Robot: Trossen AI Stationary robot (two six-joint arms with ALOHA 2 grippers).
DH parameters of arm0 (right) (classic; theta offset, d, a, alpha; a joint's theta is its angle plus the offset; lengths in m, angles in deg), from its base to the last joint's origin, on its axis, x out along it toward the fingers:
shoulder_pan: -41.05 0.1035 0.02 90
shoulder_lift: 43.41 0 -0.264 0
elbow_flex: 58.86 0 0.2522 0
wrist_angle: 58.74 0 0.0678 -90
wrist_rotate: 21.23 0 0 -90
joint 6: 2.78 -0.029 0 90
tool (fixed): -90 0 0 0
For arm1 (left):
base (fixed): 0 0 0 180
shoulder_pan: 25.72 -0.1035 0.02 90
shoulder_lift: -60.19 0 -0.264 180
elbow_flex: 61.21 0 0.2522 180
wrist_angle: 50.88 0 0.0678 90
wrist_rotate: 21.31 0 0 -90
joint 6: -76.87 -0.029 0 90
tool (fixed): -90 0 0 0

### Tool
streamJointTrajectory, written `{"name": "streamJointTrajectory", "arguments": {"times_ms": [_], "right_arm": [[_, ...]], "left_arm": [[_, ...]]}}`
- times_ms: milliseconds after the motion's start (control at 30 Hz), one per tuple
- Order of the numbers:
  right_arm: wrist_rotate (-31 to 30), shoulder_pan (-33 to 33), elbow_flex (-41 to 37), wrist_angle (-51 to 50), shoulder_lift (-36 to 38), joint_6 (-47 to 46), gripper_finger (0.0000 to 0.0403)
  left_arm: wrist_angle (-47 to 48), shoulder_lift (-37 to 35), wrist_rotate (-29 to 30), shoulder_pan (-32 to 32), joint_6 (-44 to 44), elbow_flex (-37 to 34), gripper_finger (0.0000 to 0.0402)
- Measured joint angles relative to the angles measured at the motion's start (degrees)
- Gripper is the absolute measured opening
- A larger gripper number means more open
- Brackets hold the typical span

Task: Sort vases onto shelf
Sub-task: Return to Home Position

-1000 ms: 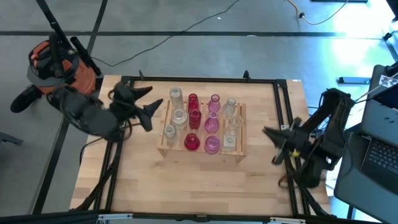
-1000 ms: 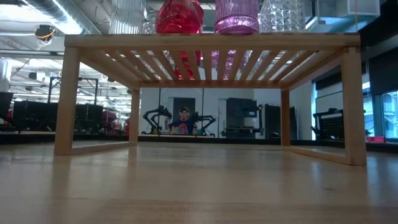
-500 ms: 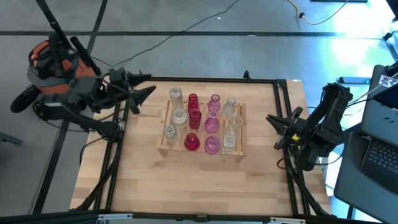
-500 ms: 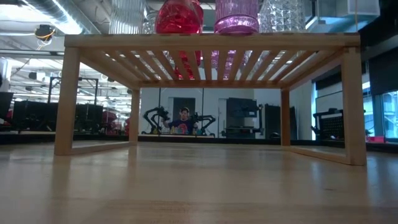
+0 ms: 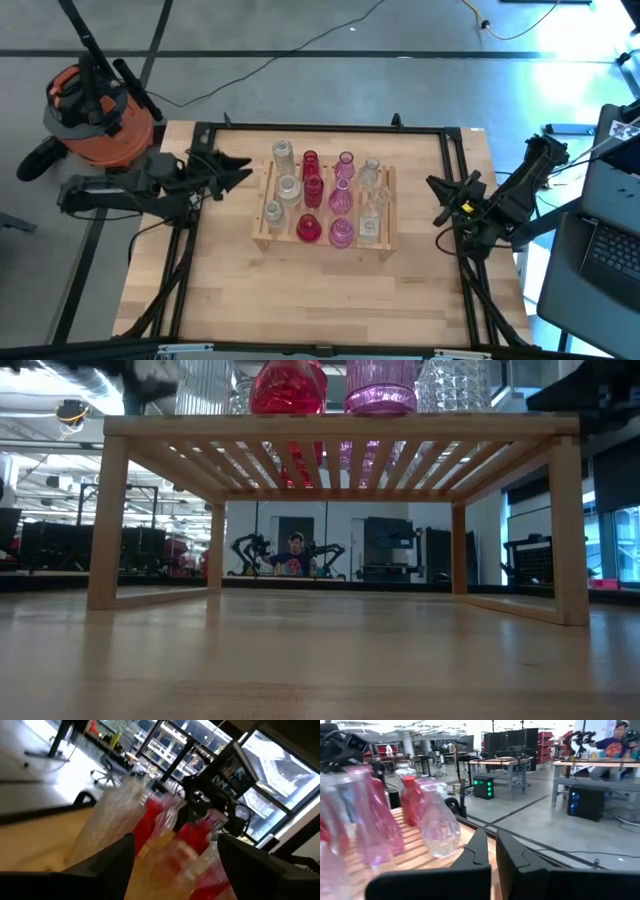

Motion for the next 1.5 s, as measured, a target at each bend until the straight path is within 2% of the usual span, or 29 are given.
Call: {"name": "streamJointTrajectory", "arguments": {"times_ms": [200,367,500,700,900,1233,1500], "right_arm": [[0.2,-1.9,-5.1,7.0,0.8,0.0,0.0],[0.6,-4.1,-8.8,11.2,2.3,0.9,0.0],[0.8,-5.5,-10.8,14.0,3.2,1.1,0.0],[1.1,-6.0,-11.0,14.1,3.7,1.3,0.0],[1.2,-6.0,-11.0,14.0,3.7,1.3,0.0],[1.4,-6.0,-11.0,14.4,2.9,1.3,0.0],[1.6,-5.9,-11.0,15.7,1.2,1.4,0.0]], "left_arm": [[-4.7,-5.9,2.8,0.0,3.2,-11.3,0.0275],[-2.8,-11.9,6.3,0.0,3.2,-16.3,0.0275],[2.6,-16.0,8.1,0.0,3.9,-18.8,0.0275],[18.1,-19.2,3.5,0.0,6.0,-20.3,0.0275],[30.2,-19.3,-4.5,0.0,5.3,-20.1,0.0275],[30.8,-18.4,-3.3,0.1,2.9,-20.1,0.0275],[31.3,-18.5,-1.7,0.0,4.4,-20.0,0.0275]]}}
